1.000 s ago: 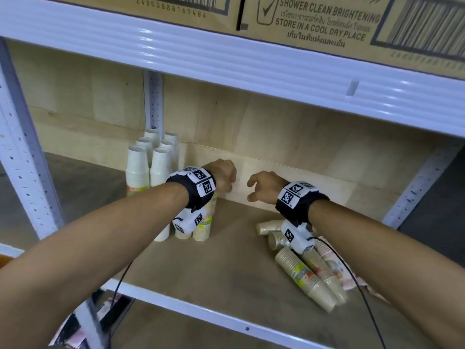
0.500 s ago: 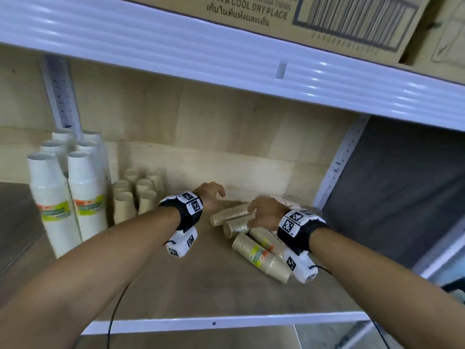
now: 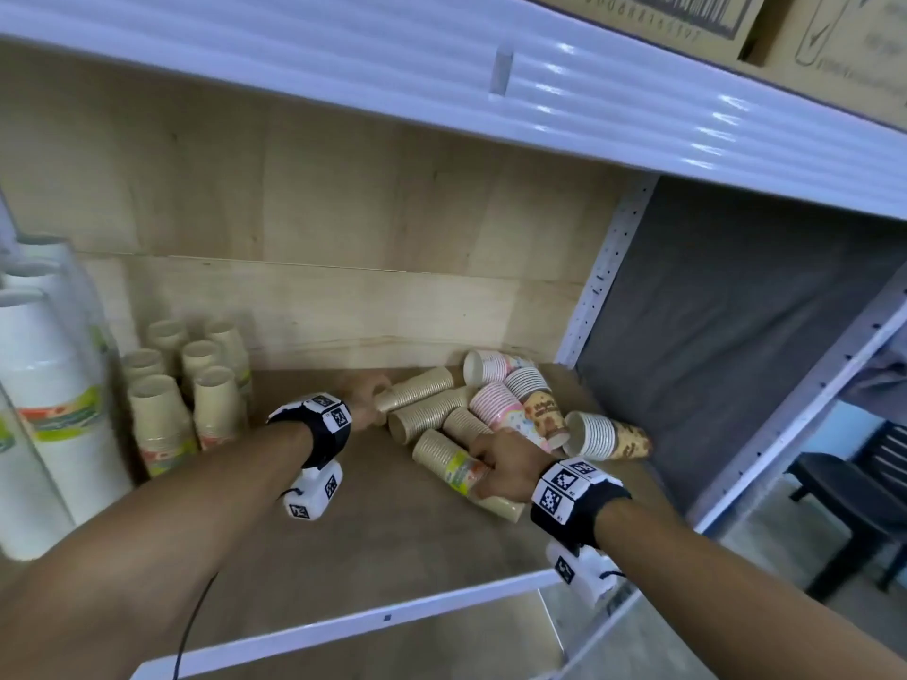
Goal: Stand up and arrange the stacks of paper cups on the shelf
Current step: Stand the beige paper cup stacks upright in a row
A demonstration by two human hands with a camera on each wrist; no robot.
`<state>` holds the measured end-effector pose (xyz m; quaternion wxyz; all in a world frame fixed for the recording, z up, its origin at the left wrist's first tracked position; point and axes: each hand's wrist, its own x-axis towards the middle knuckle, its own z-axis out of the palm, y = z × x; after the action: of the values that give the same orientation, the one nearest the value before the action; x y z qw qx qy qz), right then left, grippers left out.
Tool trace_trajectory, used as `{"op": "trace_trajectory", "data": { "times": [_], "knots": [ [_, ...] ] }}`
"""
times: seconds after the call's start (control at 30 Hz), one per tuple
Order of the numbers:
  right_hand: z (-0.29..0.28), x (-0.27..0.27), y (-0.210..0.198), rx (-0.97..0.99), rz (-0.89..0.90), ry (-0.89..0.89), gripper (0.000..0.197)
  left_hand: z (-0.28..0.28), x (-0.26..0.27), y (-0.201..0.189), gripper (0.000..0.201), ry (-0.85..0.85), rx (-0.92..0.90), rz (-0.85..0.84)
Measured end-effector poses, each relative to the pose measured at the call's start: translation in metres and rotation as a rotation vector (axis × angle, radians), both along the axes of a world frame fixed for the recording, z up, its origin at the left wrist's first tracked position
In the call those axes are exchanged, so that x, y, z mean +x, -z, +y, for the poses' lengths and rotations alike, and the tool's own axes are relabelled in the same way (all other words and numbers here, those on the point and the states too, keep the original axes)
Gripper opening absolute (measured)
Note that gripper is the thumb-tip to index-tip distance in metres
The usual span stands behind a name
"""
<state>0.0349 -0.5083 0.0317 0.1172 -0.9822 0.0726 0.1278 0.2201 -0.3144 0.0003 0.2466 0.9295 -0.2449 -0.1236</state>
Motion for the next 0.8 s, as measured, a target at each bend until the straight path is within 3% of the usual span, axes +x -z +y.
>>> {"op": "trace_trajectory", "data": {
  "times": [0.1, 0.27, 0.6, 0.8],
  "knots": [
    [0.001, -0.001, 0.006, -0.005, 0.017, -0.002, 0.074, -0.002, 0.005, 0.010, 0.045, -0.013, -0.050, -0.026],
    [0.006, 0.001, 0.008, -0.024, 0.041, 0.005, 0.083, -0.005, 0.019, 0.028, 0.040, -0.022, -0.086, -0.055],
    [0.009, 0.002, 0.004, -0.025, 0.067, 0.001, 0.083, 0.002, 0.007, 0.009, 0.041, 0.001, -0.089, -0.055],
    [0.012, 0.000, -0.005, -0.012, 0.042, -0.011, 0.072, 0.003, 0.007, -0.008, 0.040, -0.030, -0.091, -0.055]
  ]
}}
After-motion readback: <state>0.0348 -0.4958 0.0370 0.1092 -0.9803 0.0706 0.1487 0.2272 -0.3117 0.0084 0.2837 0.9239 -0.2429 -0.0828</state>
